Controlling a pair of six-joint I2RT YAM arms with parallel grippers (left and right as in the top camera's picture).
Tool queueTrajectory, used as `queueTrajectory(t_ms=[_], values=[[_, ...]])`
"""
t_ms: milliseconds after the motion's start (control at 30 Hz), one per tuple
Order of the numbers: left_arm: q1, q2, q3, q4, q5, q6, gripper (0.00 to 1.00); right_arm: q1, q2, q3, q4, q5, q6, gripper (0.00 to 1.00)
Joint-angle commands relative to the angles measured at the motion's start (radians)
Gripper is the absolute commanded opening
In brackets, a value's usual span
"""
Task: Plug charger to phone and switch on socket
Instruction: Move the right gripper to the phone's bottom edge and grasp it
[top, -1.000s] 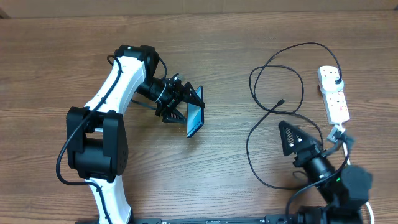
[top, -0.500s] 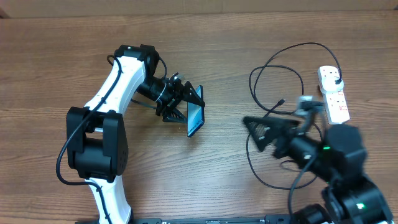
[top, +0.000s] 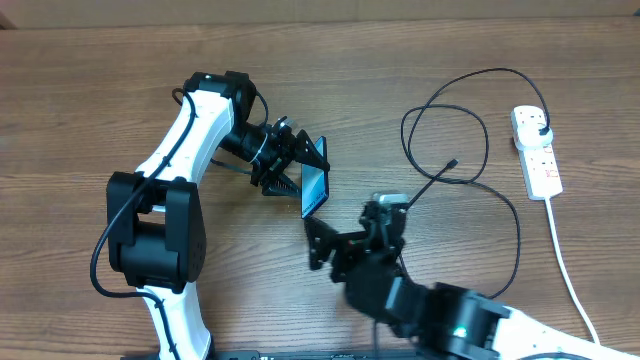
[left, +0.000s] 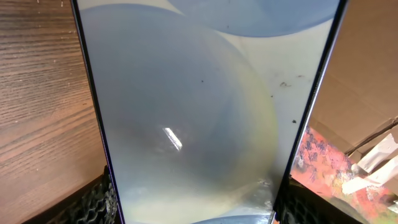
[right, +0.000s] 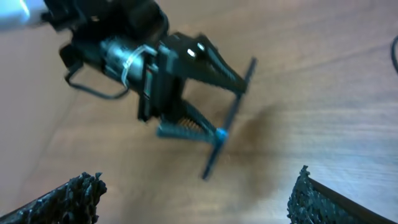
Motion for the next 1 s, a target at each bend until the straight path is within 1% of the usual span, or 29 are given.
queueTrajectory(t_ms=[0, 67, 200, 500, 633, 800, 967], values=[[0.003, -0.003, 0.024, 0.001, 0.051, -0.007, 0.62, 0.021, 0.08, 0.018, 0.073, 0.095, 0.032, 0.99], [0.003, -0.003, 0.024, 0.0, 0.051, -0.007, 0.62, 0.021, 0.131, 0.018, 0.114, 0.082, 0.032, 1.0], [0.003, -0.003, 0.024, 0.001, 0.051, -0.006, 0.62, 0.015, 0.194, 0.018, 0.143, 0.081, 0.033, 1.0], [0.003, -0.003, 0.024, 0.005, 0.051, -0.006, 0.63, -0.001, 0.294, 0.018, 0.232, 0.066, 0.052, 1.0], [0.003, -0.003, 0.024, 0.005, 0.051, -0.006, 0.62, -0.082, 0.302, 0.018, 0.237, -0.067, 0.066, 1.0], [0.003, -0.003, 0.024, 0.005, 0.051, -0.006, 0.62, -0.18, 0.303, 0.018, 0.263, -0.18, 0.066, 1.0], [0.003, -0.003, 0.024, 0.005, 0.051, -0.007, 0.63, -0.21, 0.321, 0.018, 0.281, -0.233, 0.066, 0.92]])
